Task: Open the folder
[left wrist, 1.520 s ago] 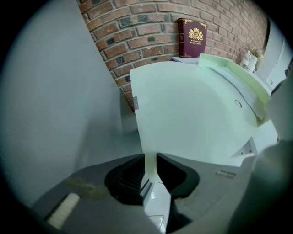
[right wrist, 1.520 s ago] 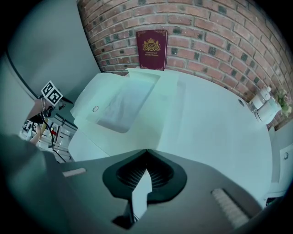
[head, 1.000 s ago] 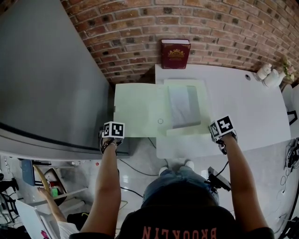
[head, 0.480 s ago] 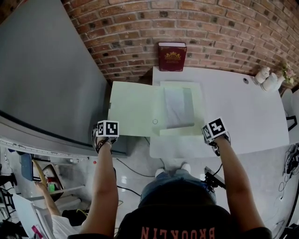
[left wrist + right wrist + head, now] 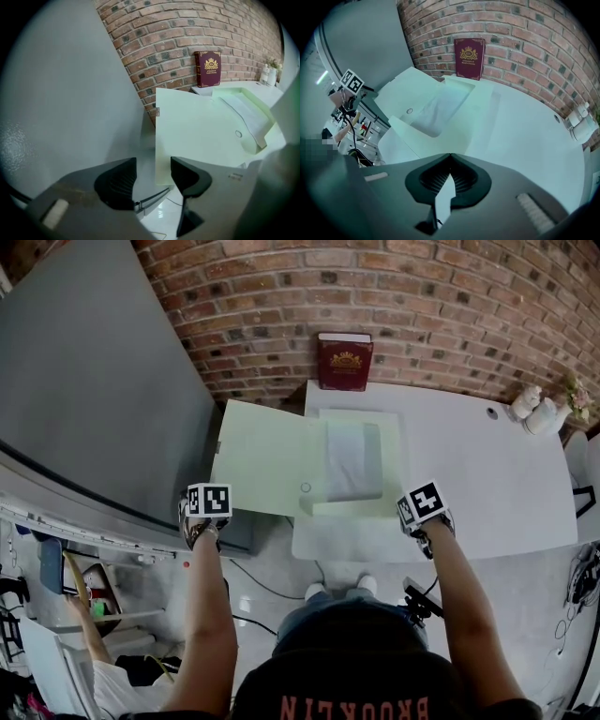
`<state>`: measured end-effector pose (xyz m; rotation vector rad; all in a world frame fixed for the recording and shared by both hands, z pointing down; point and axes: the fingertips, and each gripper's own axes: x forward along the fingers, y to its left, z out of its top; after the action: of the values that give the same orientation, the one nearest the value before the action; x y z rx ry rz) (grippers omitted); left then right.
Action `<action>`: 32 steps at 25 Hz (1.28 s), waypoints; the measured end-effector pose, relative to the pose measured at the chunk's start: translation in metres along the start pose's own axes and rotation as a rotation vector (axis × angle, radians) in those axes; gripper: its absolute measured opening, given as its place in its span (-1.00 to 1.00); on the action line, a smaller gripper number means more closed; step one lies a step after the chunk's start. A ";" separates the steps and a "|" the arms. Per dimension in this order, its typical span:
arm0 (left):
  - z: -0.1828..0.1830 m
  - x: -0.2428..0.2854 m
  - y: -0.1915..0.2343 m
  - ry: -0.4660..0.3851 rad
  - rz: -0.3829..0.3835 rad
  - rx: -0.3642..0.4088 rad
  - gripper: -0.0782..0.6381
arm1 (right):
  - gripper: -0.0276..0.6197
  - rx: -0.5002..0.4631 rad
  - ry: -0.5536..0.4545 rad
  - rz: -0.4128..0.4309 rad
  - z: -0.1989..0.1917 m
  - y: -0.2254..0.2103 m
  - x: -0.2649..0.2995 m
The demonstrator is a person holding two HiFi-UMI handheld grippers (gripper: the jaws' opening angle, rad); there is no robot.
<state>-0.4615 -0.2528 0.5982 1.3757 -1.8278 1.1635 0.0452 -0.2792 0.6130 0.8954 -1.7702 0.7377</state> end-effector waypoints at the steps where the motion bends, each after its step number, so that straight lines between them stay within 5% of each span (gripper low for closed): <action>1: 0.002 -0.003 0.000 -0.005 0.003 -0.002 -0.12 | -0.91 -0.004 -0.011 0.003 0.003 0.000 -0.003; 22: 0.049 -0.081 -0.024 -0.206 0.033 -0.049 -0.12 | -0.91 -0.049 -0.255 0.008 0.048 -0.008 -0.066; 32: 0.103 -0.135 -0.051 -0.412 -0.007 -0.056 -0.12 | -0.91 0.012 -0.454 -0.009 0.073 -0.012 -0.106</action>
<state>-0.3652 -0.2872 0.4536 1.6813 -2.1112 0.8608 0.0455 -0.3190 0.4900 1.1444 -2.1552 0.5666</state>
